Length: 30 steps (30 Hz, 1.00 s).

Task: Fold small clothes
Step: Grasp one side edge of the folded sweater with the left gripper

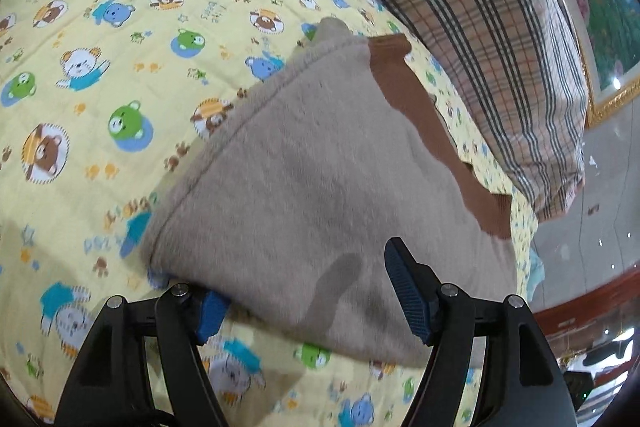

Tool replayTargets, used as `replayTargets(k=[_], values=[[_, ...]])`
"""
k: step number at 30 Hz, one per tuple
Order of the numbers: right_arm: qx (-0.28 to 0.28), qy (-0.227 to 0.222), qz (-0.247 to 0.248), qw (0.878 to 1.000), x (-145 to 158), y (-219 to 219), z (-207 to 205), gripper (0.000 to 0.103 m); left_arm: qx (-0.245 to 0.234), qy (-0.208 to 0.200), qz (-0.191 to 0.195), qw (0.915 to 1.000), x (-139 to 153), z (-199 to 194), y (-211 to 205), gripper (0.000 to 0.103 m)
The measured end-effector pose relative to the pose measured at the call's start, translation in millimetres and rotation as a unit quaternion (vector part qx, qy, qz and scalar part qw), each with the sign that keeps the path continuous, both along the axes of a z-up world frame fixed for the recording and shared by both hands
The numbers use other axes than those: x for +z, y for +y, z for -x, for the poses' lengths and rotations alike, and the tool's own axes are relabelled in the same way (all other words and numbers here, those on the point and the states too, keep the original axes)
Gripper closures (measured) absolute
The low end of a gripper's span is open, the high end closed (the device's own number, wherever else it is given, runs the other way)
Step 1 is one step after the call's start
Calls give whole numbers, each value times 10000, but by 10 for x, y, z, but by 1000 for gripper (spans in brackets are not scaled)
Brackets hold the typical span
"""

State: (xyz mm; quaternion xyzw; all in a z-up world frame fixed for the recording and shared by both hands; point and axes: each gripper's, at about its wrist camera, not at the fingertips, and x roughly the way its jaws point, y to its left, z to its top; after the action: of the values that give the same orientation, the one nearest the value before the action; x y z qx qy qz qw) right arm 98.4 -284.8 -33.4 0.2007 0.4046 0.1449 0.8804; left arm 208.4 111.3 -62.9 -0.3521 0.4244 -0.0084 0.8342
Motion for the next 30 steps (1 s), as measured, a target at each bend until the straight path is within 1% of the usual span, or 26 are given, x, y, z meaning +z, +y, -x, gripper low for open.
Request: replayTargets(k=[2,4,6,7,8,9,11,14,16,19,20,21,22,23,26,27,29,30], values=[[20,11,-29,10000,-13,-1,-17,41,24,-26,-160,9999,13,-75,-20,33],[21,27,-26,10000,-32,-7,-38,41,33,-58,-345,9994,41,-148,-50,40],[13,33,-53,10000,-47,-25,-48,41,-89,-107,-554,9984,77,-217,-107,64],[-7,43,-73,10000,-58,-43,-56,41,-148,-115,-688,9975,94,-227,-131,70],[-34,46,-93,9999,-66,-65,-60,41,-203,-134,-880,9958,125,-243,-170,79],[-59,40,-116,9999,-66,-75,-54,41,-279,-196,-1068,9937,171,-253,-218,85],[-91,27,-161,9998,-70,-109,-52,41,-397,-342,-1325,9898,285,-254,-320,91],[-119,3,-225,9997,-66,-175,-43,42,-535,-590,-1540,9849,488,-232,-488,92],[-156,-18,-293,9994,-55,-232,-31,42,-693,-783,-1749,9790,677,-230,-670,93],[-268,-69,-376,9989,-28,-341,5,41,-1049,-1189,-1788,9710,967,-203,-973,93],[-311,-88,-404,9987,-15,-380,19,41,-1190,-1312,-1816,9673,1052,-191,-1106,93],[-350,-112,-421,9984,-1,-428,31,41,-1400,-1469,-1841,9617,1150,-181,-1283,93],[-388,-125,-426,9983,12,-472,36,41,-1533,-1553,-1841,9584,1196,-168,-1392,94],[-431,-136,-438,9980,21,-521,44,41,-1731,-1665,-1837,9532,1253,-156,-1561,94],[-571,-180,-543,9967,57,-688,63,41,-2165,-1867,-1905,9392,1303,-90,-1953,94],[-624,-195,-574,9962,75,-744,68,41,-2331,-1915,-1968,9329,1282,-74,-2123,94],[-701,-232,-603,9954,108,-838,73,41,-2488,-1939,-2095,9255,1199,-67,-2334,94],[-744,-244,-577,9953,128,-884,71,41,-2613,-1887,-2163,9216,1101,-81,-2473,94]])
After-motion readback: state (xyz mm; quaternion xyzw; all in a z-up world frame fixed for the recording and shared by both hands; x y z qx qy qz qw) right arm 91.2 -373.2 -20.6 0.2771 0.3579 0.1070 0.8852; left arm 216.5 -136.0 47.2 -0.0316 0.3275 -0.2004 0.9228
